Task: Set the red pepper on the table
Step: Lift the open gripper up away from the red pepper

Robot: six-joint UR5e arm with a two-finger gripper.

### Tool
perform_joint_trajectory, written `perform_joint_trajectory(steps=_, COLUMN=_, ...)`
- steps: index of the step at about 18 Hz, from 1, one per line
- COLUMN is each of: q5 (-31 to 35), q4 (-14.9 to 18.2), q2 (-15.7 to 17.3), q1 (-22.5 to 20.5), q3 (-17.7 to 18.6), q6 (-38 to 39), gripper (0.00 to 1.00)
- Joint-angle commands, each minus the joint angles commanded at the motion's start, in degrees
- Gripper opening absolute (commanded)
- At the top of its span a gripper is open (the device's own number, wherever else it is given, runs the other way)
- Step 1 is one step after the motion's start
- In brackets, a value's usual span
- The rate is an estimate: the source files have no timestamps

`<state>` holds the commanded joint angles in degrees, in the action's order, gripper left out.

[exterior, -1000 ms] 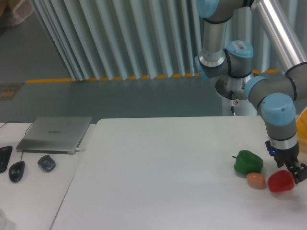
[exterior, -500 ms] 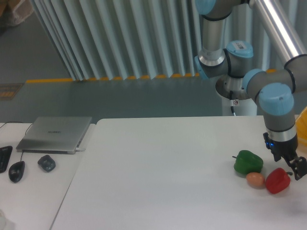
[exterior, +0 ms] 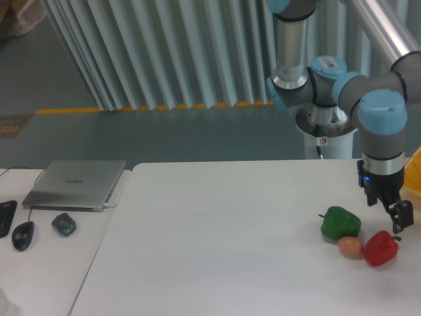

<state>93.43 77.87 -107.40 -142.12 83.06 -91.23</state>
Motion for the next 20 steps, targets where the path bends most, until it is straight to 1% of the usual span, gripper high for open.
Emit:
perform_joint_trajectory(steps=4, q5=-0.44, q4=-0.26, q2=-0.09, q1=0.17, q3=-1.32, q6=-0.18, gripper=1.00)
perform_joint_trajectory(steps=6, q5=-1.93, q4=-0.09, q2=-0.44, q1=0.18, q3=-2.37, q6=-0.27, gripper=1.00)
perform_joint_trajectory(steps=10, q5=-1.85, q4=0.26, q2=-1.14, q1=0.09, q3=-3.34, q6=-0.36, gripper=1.00)
perform_joint_trajectory(steps=11, q5=-1.76, q4=0.26, q2=-1.14, q1=0.09, q3=-3.43, q6=-0.53, gripper=1.00)
perform_joint_trajectory(steps=14, q5=-1.23, q4=0.26, q2=-0.97, q1=-0.09, q3=-3.43, q6=-4.47, gripper=1.00)
perform_joint_trajectory(steps=20, q5=-1.32, q4=0.26, q2=-0.88, q1=-0.44, q3=-3.34, q6=-4.84, gripper=1.00)
